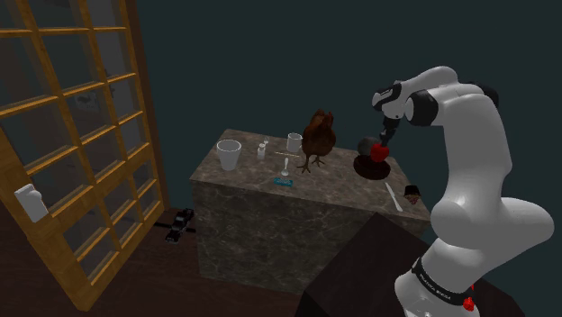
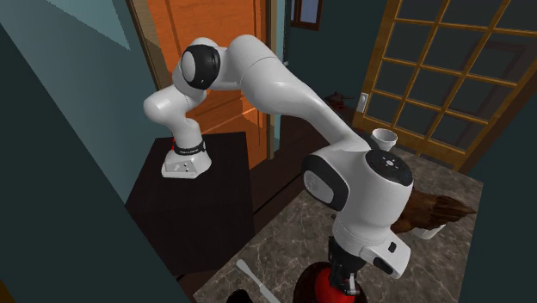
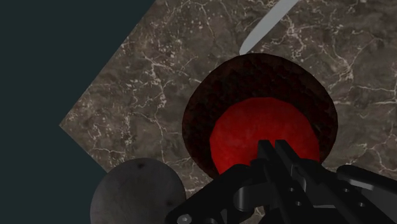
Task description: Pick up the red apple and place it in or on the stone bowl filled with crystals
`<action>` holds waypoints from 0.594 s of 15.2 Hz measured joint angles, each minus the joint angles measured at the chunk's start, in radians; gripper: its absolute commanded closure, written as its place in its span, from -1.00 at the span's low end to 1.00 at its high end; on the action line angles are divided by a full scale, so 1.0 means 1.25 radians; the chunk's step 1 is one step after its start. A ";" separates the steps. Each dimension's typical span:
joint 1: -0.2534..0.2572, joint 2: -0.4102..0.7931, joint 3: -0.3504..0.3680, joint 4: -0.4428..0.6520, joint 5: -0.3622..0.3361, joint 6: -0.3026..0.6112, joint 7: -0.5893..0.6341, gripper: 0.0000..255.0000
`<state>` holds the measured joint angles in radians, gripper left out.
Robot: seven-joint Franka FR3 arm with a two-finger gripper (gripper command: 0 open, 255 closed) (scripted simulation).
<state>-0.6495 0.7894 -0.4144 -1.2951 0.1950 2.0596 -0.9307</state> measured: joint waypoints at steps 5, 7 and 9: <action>0.000 0.000 0.000 0.000 0.000 0.001 0.000 -1.00; 0.000 0.000 0.000 0.000 0.000 0.001 0.000 -1.00; 0.000 0.000 0.000 0.000 0.000 0.001 0.000 -1.00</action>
<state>-0.6495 0.7892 -0.4144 -1.2956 0.1951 2.0604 -0.9307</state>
